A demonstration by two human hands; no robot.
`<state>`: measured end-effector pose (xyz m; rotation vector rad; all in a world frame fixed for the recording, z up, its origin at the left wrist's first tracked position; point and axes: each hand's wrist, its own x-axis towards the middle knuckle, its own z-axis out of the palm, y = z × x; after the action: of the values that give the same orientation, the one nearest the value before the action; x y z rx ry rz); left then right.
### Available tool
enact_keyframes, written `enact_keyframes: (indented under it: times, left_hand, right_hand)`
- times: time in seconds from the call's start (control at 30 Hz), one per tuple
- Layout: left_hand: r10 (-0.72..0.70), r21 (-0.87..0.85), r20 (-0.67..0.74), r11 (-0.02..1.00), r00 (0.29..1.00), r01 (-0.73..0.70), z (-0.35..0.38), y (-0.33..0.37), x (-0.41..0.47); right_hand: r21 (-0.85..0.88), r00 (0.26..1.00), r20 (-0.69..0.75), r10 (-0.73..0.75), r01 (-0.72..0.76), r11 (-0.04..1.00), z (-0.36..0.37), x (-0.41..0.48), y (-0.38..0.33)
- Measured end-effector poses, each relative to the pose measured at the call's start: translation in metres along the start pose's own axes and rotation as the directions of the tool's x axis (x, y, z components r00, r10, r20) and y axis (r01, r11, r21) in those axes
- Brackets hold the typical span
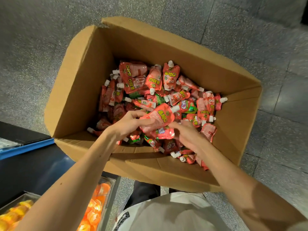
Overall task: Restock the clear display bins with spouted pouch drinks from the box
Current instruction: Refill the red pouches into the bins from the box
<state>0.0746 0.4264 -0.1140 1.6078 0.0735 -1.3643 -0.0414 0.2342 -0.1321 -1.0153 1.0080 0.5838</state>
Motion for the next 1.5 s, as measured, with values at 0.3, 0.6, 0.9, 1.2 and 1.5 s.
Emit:
enact_keyframes:
  times: [0.3,0.6,0.9,1.2,1.5]
  left_hand:
    - [0.086,0.096,0.152,0.990,0.985,-0.101,0.017,0.044,-0.002]
    - [-0.102,-0.170,0.321,0.972,0.942,0.163,0.018,0.036,-0.005]
    - [-0.241,-0.500,0.172,0.814,0.955,0.295,0.051,0.017,-0.001]
    - [-0.162,-0.645,0.204,0.720,0.965,0.257,0.039,0.011,0.006]
    - [-0.164,-0.651,0.108,0.734,0.981,0.194,-0.011,0.010,0.007]
  right_hand:
    - [0.127,0.988,0.118,0.098,-0.112,0.985,-0.010,-0.006,-0.057]
    - [0.008,0.952,0.050,0.302,-0.303,0.953,0.025,-0.006,-0.078]
    - [-0.015,0.899,-0.437,0.029,-0.040,0.999,0.041,0.014,-0.073]
    - [-0.080,0.832,-0.505,-0.230,0.220,0.972,0.025,0.034,-0.074]
    - [-0.857,0.965,-0.188,-0.183,-0.070,0.510,-0.025,0.078,0.026]
